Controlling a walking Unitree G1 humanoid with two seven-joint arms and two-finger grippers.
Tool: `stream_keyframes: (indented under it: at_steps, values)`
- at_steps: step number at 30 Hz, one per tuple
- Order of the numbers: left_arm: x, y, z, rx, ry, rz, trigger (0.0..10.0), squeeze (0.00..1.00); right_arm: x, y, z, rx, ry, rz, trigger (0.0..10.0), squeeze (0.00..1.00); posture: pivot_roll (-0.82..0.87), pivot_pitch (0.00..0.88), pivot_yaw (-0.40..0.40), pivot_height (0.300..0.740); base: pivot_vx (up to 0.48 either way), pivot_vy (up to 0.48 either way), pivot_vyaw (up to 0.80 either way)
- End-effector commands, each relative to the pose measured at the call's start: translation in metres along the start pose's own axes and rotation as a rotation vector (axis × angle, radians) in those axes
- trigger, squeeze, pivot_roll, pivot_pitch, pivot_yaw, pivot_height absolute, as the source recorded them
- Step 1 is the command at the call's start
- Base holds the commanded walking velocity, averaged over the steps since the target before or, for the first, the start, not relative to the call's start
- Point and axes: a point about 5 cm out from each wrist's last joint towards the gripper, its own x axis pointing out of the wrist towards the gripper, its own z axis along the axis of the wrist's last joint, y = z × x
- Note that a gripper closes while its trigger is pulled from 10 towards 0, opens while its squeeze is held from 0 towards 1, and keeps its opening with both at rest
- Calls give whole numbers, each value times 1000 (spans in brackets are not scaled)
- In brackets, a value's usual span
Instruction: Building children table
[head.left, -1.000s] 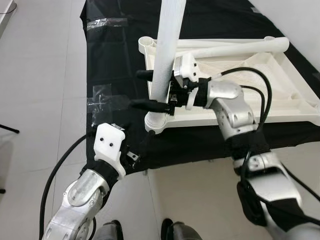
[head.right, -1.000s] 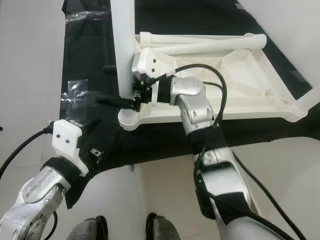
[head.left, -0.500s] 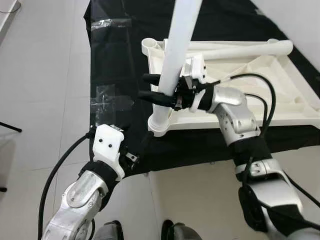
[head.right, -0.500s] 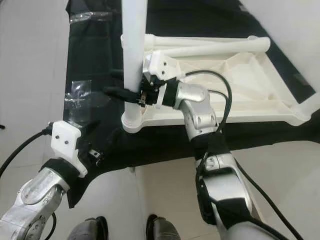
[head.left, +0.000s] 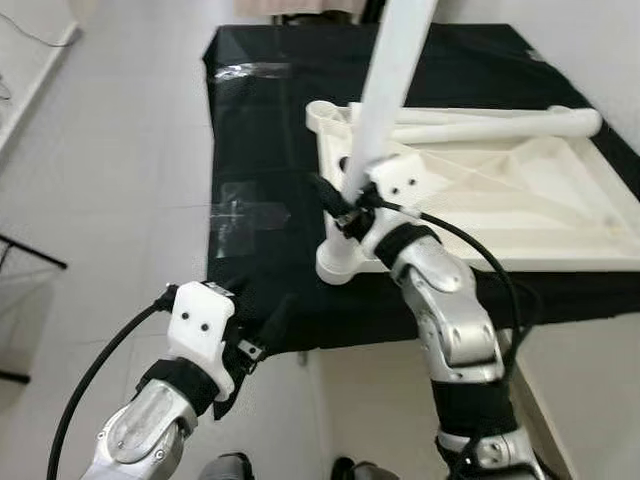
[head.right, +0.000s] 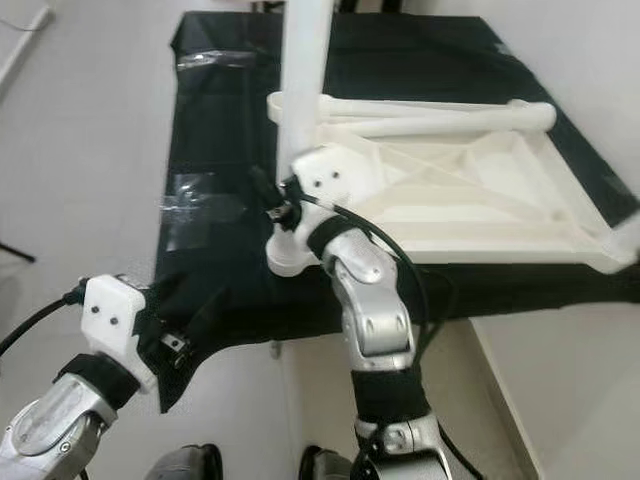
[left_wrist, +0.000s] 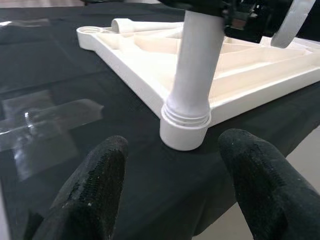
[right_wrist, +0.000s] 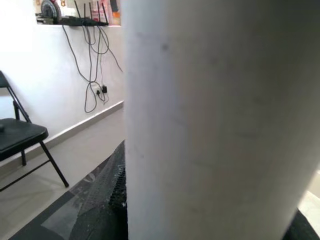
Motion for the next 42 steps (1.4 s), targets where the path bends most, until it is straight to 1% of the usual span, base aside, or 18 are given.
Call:
stream_keyframes:
  at_steps: [1,2,4,5,8,10,11,18,19,27,33,34,35,37,39,40,41,42]
  values:
    - [-3,1,-2,1,9,18,10000,0,-8,-8,-50,37,251,-32,10000,0,159,276,-82,740,0,0,0]
    - [-2,2,-3,2,9,21,10000,0,-4,-12,-46,57,231,-23,10000,1000,159,276,-82,740,0,0,0]
    - [-1,3,-3,5,9,23,10000,0,0,-15,-40,73,198,-1,10000,1000,157,276,-82,740,0,0,0]
    - [0,4,-1,9,6,23,10000,0,6,-17,-23,91,105,78,10000,1000,151,276,-82,740,0,0,0]
    - [0,4,-1,9,6,23,10000,0,6,-17,-23,91,105,78,10000,1000,151,276,-82,740,0,0,0]
    - [1,2,0,5,2,19,10000,0,6,-16,-1,42,-10,336,10000,0,146,280,-83,740,0,0,0]
    - [0,1,-1,3,4,16,10000,0,3,-18,4,22,-27,434,10000,0,151,281,-84,740,0,0,0]
    - [1,-1,-1,-3,2,20,10000,0,9,-28,3,-83,23,626,9804,0,150,286,-94,740,0,0,0]
    - [1,-2,-1,-2,1,20,10000,0,15,-27,11,-81,-6,664,275,0,155,282,-97,740,0,0,0]
    - [0,-6,-4,-3,11,13,10000,0,23,-31,25,-101,-47,745,0,0,149,269,-114,740,0,0,0]
    - [1,-7,-5,-7,8,16,10000,0,14,-37,14,-77,-30,750,0,0,133,245,-109,740,0,0,0]
    - [2,-8,-5,-7,4,10,10000,0,5,-39,-5,-36,-3,599,0,0,119,250,-111,740,0,0,0]
    - [2,-8,-5,-7,4,10,10000,0,5,-39,-5,-36,-3,599,0,0,119,250,-111,740,0,0,0]
    - [3,-8,-5,-8,1,7,10000,0,1,-42,-16,-7,10,467,0,0,119,250,-111,740,0,0,0]
    - [3,-8,-5,-8,1,7,10000,0,0,-42,-17,-2,11,445,0,0,119,250,-111,740,0,0,0]
    - [4,-7,-5,-14,2,6,10000,0,-8,-45,-41,2,109,108,0,0,73,265,-92,740,0,0,0]
    - [4,-7,-6,-18,2,5,10000,0,-20,-48,-58,-14,184,-154,0,0,73,265,-92,740,0,0,0]
    - [5,-7,-6,-20,3,2,10000,0,-30,-32,-69,-32,211,-159,0,0,84,268,-85,740,0,0,0]
